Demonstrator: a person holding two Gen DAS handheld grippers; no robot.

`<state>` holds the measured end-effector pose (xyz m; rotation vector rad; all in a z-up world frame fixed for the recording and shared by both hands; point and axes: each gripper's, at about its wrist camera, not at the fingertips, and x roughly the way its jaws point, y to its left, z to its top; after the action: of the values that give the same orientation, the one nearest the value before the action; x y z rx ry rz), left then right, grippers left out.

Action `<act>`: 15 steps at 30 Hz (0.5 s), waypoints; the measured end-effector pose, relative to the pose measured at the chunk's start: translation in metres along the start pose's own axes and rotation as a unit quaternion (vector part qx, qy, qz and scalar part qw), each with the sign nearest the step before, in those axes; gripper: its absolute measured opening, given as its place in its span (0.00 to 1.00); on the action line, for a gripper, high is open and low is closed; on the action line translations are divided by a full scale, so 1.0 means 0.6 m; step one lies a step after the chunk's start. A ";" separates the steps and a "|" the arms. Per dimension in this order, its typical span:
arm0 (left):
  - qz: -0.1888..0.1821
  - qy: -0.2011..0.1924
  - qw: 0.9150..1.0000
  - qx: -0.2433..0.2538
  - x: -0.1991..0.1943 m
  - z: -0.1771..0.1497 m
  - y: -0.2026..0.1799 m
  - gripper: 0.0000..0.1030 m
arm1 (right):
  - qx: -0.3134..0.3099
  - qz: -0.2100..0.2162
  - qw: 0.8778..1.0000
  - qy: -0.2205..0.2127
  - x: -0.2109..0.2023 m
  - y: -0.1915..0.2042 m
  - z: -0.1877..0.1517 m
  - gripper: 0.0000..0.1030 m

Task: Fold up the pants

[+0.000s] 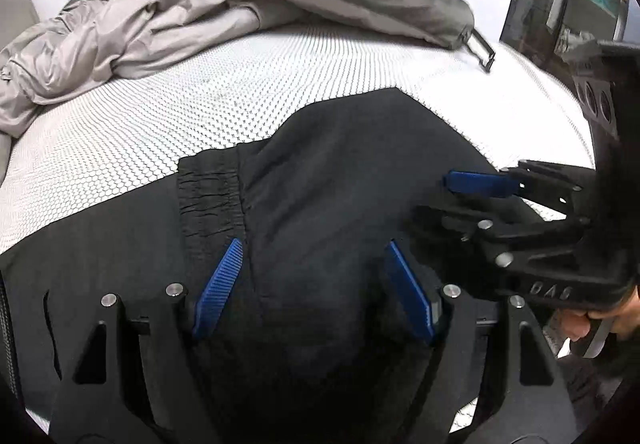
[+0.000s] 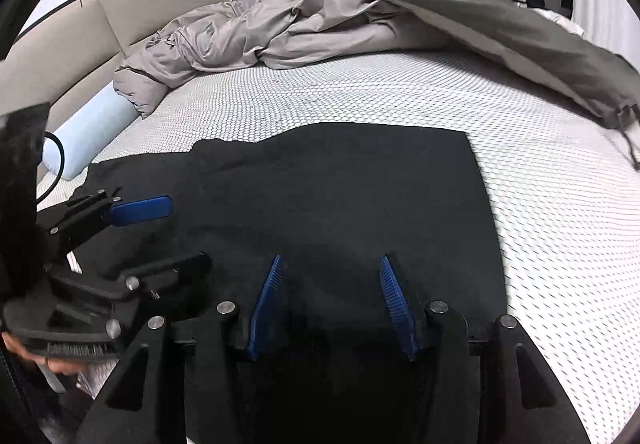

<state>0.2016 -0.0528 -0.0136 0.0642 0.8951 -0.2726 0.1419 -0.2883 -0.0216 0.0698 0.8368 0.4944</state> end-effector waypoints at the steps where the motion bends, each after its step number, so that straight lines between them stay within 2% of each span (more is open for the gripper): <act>1: 0.003 0.020 1.000 -0.003 0.018 0.000 0.006 0.70 | -0.003 -0.001 1.000 0.005 0.009 0.003 0.003 0.52; 3: 0.011 0.035 0.999 -0.003 0.039 -0.006 0.018 0.70 | -0.022 -0.023 0.999 0.026 0.041 0.008 0.004 0.52; 4: 0.020 0.032 0.999 -0.005 0.042 -0.009 0.027 0.76 | -0.032 -0.037 0.998 0.035 0.051 0.006 0.002 0.52; 7: -0.011 0.034 0.998 -0.042 0.042 -0.009 0.060 0.81 | -0.040 -0.094 0.995 0.023 0.044 -0.015 -0.007 0.52; 9: -0.020 0.036 0.998 -0.051 0.042 -0.008 0.068 0.81 | -0.014 -0.124 0.992 0.023 0.035 -0.050 -0.009 0.52; 11: -0.014 0.033 0.998 -0.047 0.035 -0.006 0.064 0.81 | 0.005 -0.122 0.992 0.023 0.025 -0.073 -0.011 0.52; 13: -0.006 0.024 0.999 -0.036 0.020 -0.001 0.057 0.74 | 0.011 -0.117 0.993 0.017 0.015 -0.078 -0.011 0.52; 15: -0.005 0.003 1.000 -0.031 -0.002 0.003 0.052 0.73 | 0.013 -0.092 0.996 0.008 0.004 -0.070 -0.006 0.52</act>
<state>0.2103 -0.0230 -0.0136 0.0040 0.9089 -0.2541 0.1575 -0.3246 -0.0362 0.0118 0.8572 0.3106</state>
